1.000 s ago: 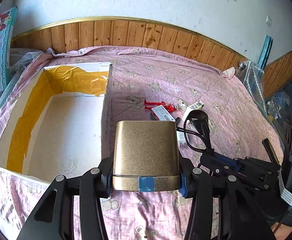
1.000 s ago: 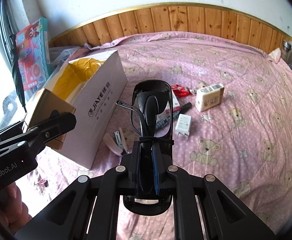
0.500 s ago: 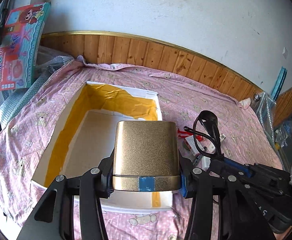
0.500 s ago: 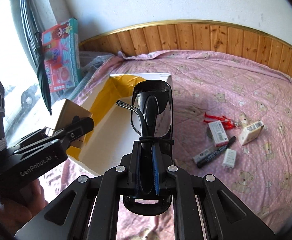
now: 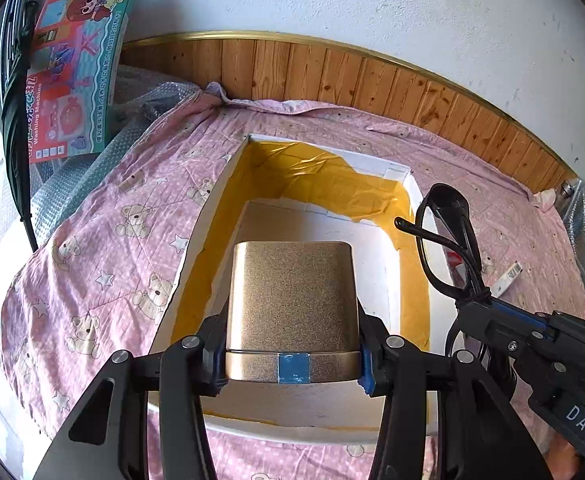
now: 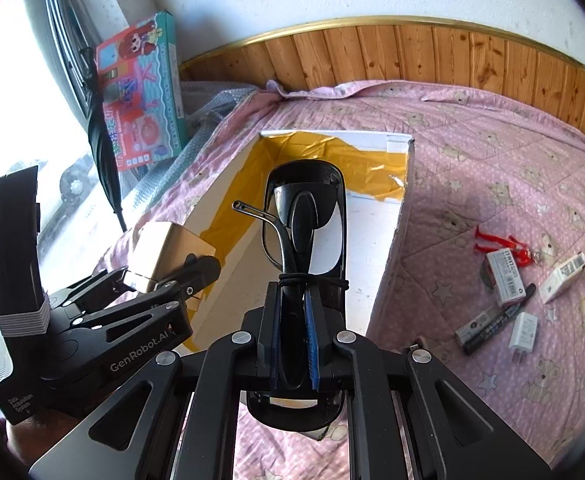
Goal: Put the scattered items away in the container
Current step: 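Open both tools to drop the tin and glasses into the box, then move the right tool toward the pink stapler beside the box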
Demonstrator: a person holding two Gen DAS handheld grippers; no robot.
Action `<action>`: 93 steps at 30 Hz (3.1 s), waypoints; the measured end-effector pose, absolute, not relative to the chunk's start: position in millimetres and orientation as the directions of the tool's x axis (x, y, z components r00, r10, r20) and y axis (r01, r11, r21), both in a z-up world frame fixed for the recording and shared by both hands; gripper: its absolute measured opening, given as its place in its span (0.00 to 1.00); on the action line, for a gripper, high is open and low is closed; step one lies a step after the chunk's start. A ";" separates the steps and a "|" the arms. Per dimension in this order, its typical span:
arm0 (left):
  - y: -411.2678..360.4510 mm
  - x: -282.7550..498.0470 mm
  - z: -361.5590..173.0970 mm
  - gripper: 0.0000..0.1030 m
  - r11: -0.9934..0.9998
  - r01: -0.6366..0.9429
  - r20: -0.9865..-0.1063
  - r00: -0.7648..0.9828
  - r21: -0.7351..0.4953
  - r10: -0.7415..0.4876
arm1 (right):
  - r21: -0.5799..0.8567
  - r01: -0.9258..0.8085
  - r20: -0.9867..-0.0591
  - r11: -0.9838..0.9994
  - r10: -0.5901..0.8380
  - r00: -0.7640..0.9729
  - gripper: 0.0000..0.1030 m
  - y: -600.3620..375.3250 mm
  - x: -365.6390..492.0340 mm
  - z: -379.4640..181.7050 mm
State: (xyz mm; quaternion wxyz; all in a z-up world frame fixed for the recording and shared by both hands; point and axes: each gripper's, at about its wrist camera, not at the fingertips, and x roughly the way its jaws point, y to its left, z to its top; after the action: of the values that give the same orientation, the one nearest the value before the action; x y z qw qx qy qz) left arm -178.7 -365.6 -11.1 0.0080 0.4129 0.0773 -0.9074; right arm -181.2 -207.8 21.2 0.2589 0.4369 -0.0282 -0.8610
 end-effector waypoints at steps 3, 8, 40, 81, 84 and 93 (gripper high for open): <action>-369.5 -184.5 -19.9 0.48 -0.989 0.077 -0.772 -0.633 -0.129 0.051 | 0.267 0.419 -0.756 -0.868 -0.458 -0.467 0.12 -214.8 -185.9 12.2; -370.5 -192.9 -33.8 0.48 -0.990 0.065 -0.807 -0.586 -0.127 0.065 | 0.225 0.426 -0.785 -0.877 -0.422 -0.453 0.15 -226.3 -190.6 -2.3; -338.1 -118.1 -22.1 0.68 -0.999 0.038 -0.789 -0.613 0.005 -0.027 | 0.357 0.293 -0.699 -0.887 -0.461 -0.546 0.21 -126.8 -121.7 -4.2; -143.8 -114.0 -60.5 0.67 -0.966 -0.250 -0.812 -0.549 -0.068 0.199 | 0.324 0.053 -0.816 -0.945 -0.307 -0.490 0.20 20.3 -213.3 -124.2; -141.3 -117.6 -68.6 0.67 -0.965 -0.258 -0.813 -0.551 -0.049 0.188 | 0.301 0.017 -0.834 -0.954 -0.272 -0.480 0.16 41.0 -200.0 -121.6; -155.4 -120.8 -101.9 0.67 -0.962 -0.253 -0.835 -0.505 -0.099 0.219 | 0.421 0.208 -0.747 -0.883 -0.468 -0.473 0.33 -41.3 -224.2 -90.4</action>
State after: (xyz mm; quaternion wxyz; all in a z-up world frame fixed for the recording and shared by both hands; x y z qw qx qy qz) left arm -120.8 -155.4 -101.9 -0.1362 0.4786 -0.0179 -0.8672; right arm -224.2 -41.3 -90.4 0.1994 0.4732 -0.1372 -0.8471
